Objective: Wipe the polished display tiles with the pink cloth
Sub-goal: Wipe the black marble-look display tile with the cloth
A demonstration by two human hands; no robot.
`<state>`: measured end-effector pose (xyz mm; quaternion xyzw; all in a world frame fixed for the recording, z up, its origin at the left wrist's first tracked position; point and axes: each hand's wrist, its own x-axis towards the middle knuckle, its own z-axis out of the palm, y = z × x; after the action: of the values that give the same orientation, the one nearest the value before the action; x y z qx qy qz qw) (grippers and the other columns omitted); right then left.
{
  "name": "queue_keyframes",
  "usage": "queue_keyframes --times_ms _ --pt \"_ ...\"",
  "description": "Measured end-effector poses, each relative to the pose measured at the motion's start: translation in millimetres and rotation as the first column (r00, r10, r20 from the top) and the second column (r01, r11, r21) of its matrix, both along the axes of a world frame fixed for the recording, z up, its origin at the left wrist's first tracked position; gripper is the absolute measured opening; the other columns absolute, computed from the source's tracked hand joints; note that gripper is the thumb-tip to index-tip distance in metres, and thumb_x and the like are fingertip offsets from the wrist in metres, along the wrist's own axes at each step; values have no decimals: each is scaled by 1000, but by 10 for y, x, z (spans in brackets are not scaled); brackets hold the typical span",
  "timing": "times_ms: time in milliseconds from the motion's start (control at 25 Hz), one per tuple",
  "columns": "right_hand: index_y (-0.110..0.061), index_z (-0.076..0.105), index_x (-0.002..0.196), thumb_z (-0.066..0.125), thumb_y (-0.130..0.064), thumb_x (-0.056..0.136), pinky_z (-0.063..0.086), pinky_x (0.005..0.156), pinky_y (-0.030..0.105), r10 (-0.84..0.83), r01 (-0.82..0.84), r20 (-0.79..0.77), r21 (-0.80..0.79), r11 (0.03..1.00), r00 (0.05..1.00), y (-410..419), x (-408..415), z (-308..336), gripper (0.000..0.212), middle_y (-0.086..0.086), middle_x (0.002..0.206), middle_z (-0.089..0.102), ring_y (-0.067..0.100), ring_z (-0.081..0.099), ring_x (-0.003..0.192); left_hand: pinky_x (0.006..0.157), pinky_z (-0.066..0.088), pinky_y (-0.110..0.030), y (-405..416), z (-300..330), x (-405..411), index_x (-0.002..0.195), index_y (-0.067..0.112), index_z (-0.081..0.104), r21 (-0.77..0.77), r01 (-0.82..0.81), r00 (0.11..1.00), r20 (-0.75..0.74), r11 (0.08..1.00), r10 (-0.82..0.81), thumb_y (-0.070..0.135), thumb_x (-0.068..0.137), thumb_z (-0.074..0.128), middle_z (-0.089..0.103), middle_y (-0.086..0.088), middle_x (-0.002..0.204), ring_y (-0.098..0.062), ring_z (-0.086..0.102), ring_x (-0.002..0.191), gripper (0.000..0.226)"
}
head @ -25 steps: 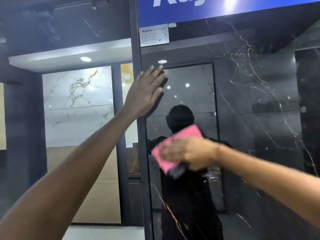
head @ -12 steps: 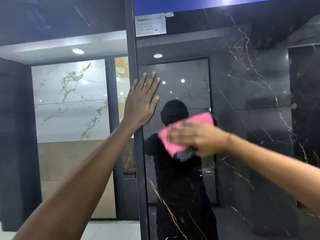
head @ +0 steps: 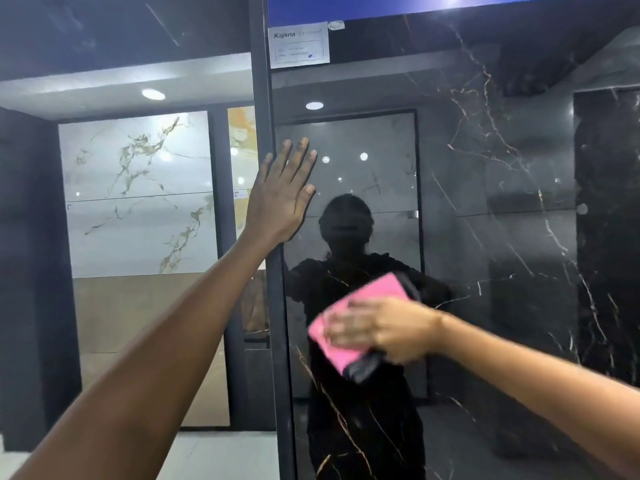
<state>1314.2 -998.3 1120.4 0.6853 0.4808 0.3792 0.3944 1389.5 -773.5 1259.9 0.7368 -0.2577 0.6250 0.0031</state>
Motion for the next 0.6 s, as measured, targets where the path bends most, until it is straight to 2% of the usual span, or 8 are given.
queue_keyframes --times_ms 40,120,200,320,400,480,560,600 --pt "-18 46 141 70 -11 67 18 117 44 -8 5 12 221 975 1000 -81 16 389 78 2 150 40 20 30 142 120 -1 -36 6 8 4 155 19 20 8 -5 1000 4 1000 5 38 103 20 15 -1 163 -23 9 150 56" --pt "-16 45 142 67 -12 70 22 115 51 -74 -2 85 669 743 994 -254 -37 1207 75 4 150 40 25 32 141 119 -6 -33 8 23 -13 155 18 20 14 -6 1000 3 1000 6 39 103 21 15 -2 163 -23 8 150 56" --pt "-19 43 144 60 -20 72 23 114 48 -106 -46 126 826 561 986 -327 -61 1375 74 1 153 36 23 28 144 118 -10 -31 -27 -46 -64 155 18 20 -52 21 1000 -15 998 -21 41 102 22 12 -2 163 -24 6 151 57" --pt "-22 32 149 64 -24 64 8 116 35 -97 71 -5 725 686 995 -245 -14 184 90 -3 156 27 16 15 147 119 -10 -32 -96 -514 -122 155 17 20 -135 75 995 -53 988 -83 37 103 28 11 -4 163 -26 4 150 56" --pt "-24 25 150 70 -31 63 -3 119 35 -148 165 -74 353 921 986 -192 -107 -785 99 -5 158 21 15 6 148 120 -8 -33 -113 -892 -113 154 16 21 -95 60 996 -54 994 -65 33 102 31 12 -5 163 -24 4 150 56" --pt "-23 28 149 76 -30 62 -3 119 37 -131 137 -63 91 986 989 -311 -129 -907 99 -5 157 21 13 3 148 121 -8 -34 -88 -1073 -57 155 17 20 -68 20 999 -47 997 -23 32 101 33 12 -4 163 -23 4 150 58" --pt "-19 35 145 81 -17 64 9 118 37 -61 52 15 362 931 998 -498 -62 -265 94 -3 153 29 11 9 148 121 -7 -34 -80 -1075 -31 155 17 20 -77 4 1000 -29 997 -7 32 100 34 10 -3 162 -23 5 150 59" --pt "-18 37 145 78 -14 67 15 116 38 -74 10 84 594 805 994 -604 -64 170 88 0 151 33 14 16 147 121 -7 -35 -82 -1064 -30 155 17 20 -82 3 1000 -26 997 -5 32 100 33 9 -2 162 -23 5 150 58"
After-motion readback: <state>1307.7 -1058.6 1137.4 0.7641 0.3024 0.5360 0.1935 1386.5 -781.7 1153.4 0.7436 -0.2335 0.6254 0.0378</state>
